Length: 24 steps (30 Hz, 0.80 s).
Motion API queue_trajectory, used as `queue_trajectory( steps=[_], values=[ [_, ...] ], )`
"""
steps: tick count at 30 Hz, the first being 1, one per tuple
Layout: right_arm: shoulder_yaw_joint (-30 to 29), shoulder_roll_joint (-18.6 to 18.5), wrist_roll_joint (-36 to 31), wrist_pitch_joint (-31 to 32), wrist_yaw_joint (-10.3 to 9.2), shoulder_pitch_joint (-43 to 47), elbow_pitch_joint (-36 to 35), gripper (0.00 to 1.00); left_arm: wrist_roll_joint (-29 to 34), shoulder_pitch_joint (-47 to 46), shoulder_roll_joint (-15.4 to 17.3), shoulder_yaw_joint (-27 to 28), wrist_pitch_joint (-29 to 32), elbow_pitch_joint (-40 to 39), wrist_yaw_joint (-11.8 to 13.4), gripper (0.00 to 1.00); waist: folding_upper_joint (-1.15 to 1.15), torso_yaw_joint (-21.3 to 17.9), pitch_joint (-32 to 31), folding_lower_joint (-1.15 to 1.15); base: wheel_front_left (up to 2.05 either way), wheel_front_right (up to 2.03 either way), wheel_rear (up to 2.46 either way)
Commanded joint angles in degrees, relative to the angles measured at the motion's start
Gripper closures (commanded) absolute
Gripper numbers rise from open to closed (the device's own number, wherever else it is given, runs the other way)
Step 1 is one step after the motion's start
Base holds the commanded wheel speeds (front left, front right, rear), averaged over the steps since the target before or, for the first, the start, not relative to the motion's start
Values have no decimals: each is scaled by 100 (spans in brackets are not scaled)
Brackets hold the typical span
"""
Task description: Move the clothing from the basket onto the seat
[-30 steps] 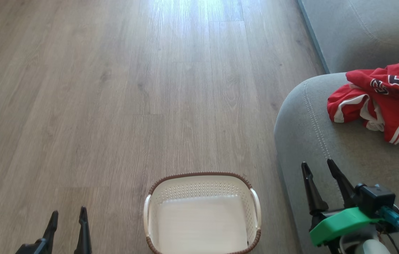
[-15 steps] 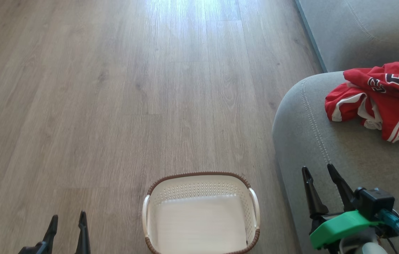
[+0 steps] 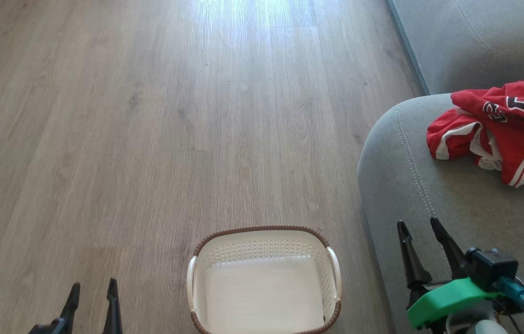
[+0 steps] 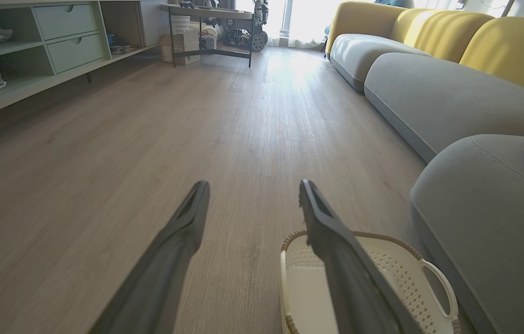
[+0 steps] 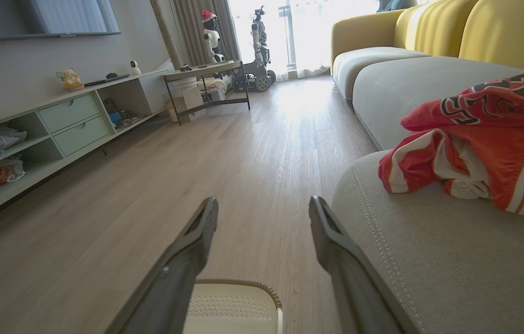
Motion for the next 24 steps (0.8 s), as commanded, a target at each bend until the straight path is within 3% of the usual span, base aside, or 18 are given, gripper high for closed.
queue_trajectory(
  steps=[1, 4, 5, 10, 24],
  values=[
    [108, 9, 20, -82, -2, -221, -170, 0, 54, -119, 54, 293, -72, -117, -20, 0, 0, -2, 0, 0, 0, 0, 0],
    [111, 9, 21, -82, -2, -224, -165, 0, 57, -120, 38, 294, -72, -115, -48, 0, 0, -5, 5, 0, 0, 0, 0],
    [0, 0, 1, -16, 0, -1, 1, 100, -1, 0, -18, 6, 0, 1, -50, 100, 0, -6, 5, 0, 0, 0, 0],
    [27, 0, 37, 4, 0, 115, 415, 100, -35, 50, -192, -74, 25, 345, -54, 100, 0, -9, 9, 0, 0, 0, 0],
    [-58, -6, 865, 192, 0, -8, 403, 100, -691, -76, -331, 196, 234, 287, -214, 100, 0, -34, 45, 0, 0, 0, 0]
  ],
)
